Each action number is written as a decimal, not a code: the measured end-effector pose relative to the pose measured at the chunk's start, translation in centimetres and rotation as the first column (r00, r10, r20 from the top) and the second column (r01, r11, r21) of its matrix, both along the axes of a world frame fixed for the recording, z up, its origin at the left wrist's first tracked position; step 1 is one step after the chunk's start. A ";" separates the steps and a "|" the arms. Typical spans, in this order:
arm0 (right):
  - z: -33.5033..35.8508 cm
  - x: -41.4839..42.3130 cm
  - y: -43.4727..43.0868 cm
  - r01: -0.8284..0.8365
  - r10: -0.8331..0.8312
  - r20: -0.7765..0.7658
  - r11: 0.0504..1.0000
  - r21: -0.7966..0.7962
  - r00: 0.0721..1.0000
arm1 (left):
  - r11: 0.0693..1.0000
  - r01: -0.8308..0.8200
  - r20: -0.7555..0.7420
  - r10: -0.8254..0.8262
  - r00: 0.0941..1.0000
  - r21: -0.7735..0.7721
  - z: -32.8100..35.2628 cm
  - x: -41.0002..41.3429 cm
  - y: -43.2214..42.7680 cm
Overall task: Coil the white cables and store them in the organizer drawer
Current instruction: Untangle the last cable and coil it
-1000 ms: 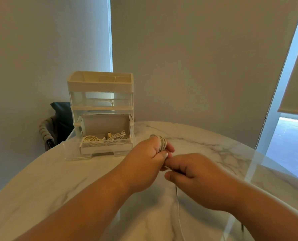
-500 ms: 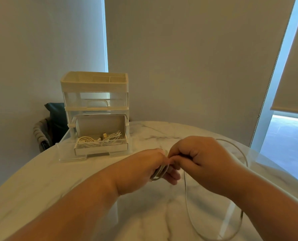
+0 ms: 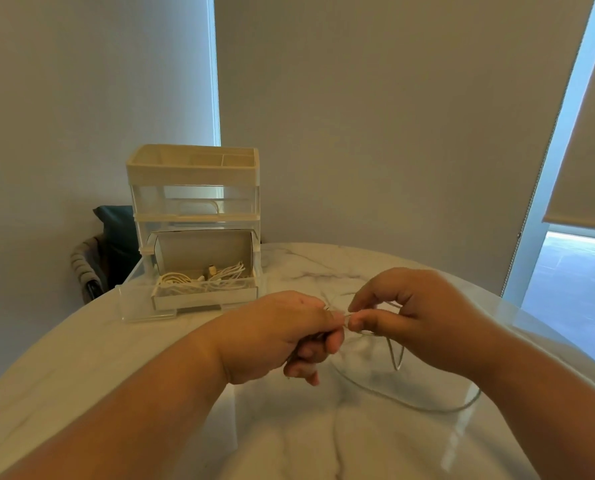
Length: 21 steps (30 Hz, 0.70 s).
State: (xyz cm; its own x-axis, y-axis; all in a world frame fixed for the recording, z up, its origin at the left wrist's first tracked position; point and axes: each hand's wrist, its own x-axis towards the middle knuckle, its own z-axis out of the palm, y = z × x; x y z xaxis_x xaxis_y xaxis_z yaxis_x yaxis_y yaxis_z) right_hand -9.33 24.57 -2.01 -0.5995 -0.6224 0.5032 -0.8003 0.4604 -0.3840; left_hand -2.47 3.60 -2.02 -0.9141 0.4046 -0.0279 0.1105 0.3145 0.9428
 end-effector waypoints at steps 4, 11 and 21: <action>-0.6 0.0 0.2 -0.074 0.105 0.123 0.969 -0.238 0.987 | 0.986 -0.130 -0.007 0.131 0.991 0.105 -0.1 -0.2 -0.4; -1.3 0.3 -0.4 -0.053 0.099 0.351 0.989 -0.137 0.931 | 0.924 -0.254 0.038 0.254 0.967 0.286 -0.1 -1.0 -1.6; -0.4 0.1 -1.5 0.242 0.490 0.628 0.638 -0.731 0.605 | 0.967 -0.249 -0.081 0.245 0.966 -0.046 0.3 -0.2 -0.7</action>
